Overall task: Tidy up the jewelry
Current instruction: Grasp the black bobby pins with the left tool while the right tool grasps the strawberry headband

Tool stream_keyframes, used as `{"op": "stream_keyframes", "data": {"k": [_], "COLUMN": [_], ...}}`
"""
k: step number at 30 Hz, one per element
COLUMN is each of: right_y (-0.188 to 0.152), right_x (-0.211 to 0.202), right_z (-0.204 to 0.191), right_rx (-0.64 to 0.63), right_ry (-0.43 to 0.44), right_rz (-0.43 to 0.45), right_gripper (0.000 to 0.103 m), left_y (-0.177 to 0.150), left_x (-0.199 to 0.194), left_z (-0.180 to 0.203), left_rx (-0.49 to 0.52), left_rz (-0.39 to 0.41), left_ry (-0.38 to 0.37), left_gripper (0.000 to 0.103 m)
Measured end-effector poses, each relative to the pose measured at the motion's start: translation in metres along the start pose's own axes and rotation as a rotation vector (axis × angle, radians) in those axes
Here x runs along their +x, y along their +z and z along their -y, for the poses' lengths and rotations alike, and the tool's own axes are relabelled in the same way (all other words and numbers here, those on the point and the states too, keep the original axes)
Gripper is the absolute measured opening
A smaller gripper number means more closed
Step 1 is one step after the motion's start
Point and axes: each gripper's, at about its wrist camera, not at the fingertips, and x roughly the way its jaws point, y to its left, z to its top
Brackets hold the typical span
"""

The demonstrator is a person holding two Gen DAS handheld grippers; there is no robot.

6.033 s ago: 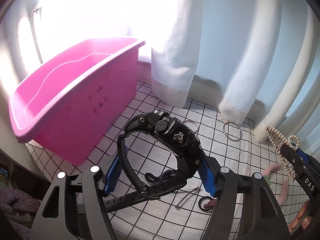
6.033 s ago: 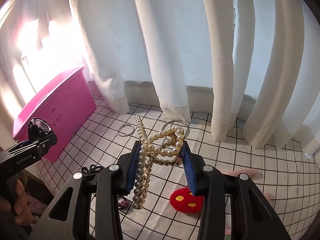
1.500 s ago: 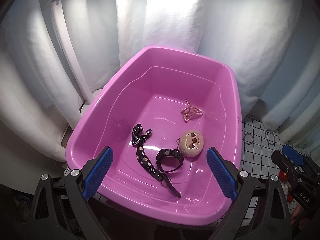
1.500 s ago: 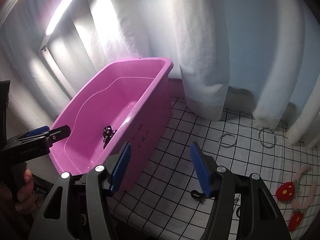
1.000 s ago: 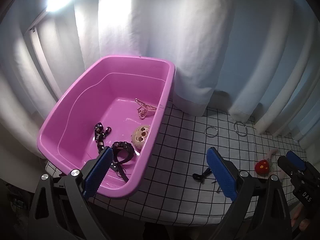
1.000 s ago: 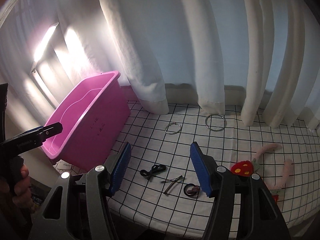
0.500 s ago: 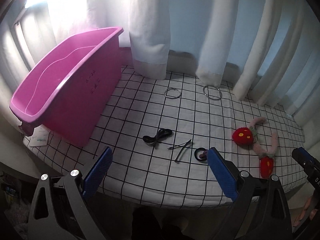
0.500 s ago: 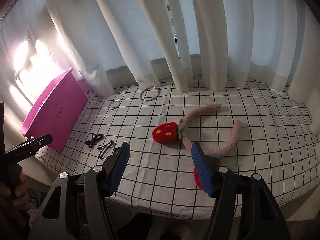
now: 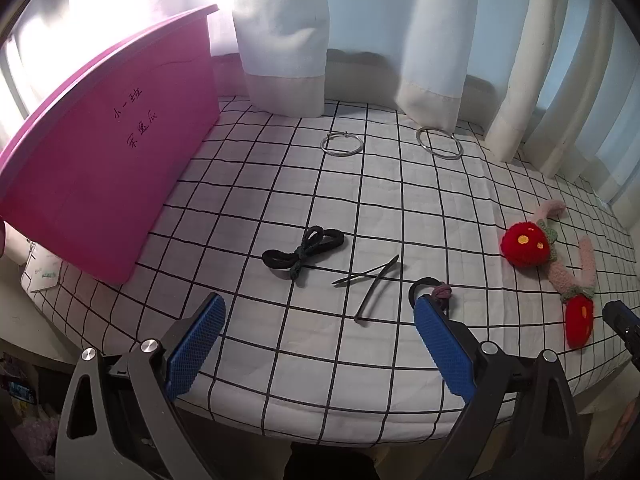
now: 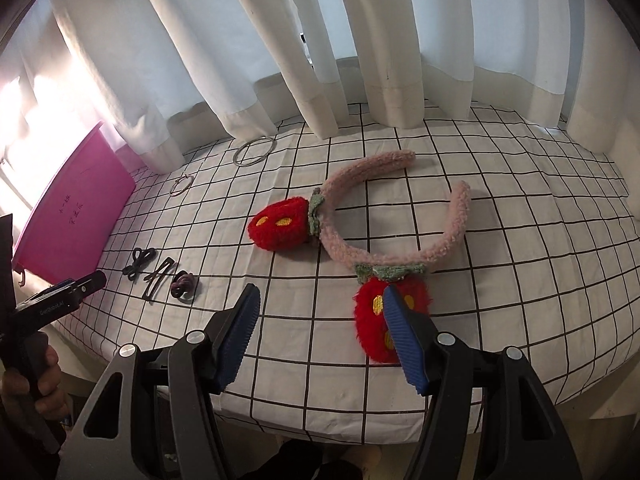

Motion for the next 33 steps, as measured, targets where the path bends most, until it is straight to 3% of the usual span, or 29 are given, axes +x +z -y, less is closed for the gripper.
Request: {"op": "stream_keyframes", "data": {"k": [9,15,23,33], "right_y": [0.003,0.006,0.012,0.018], "right_x": [0.032,0.048,0.059,0.069], "right_z": [0.0,-0.002,-0.003,-0.004], "right_rx": [-0.024,-0.048,-0.086,-0.103], "right_ry": [-0.012,-0.018,-0.037,-0.065], "right_rz": [0.002,0.0,0.008,0.016], "right_gripper": [0.061,0.061,0.061,0.061], "left_y": [-0.012,-0.012,-0.016,-0.009], "left_x": [0.04,0.058,0.072,0.087], "left_z": [0.007,0.017,0.018,0.016], "left_rx": [0.017,0.058,0.022,0.007], "left_rz": [0.001,0.028,0.013,-0.005], "left_ry": [-0.04,-0.025,-0.101,-0.081], "left_gripper": [0.093,0.093,0.093,0.093]}}
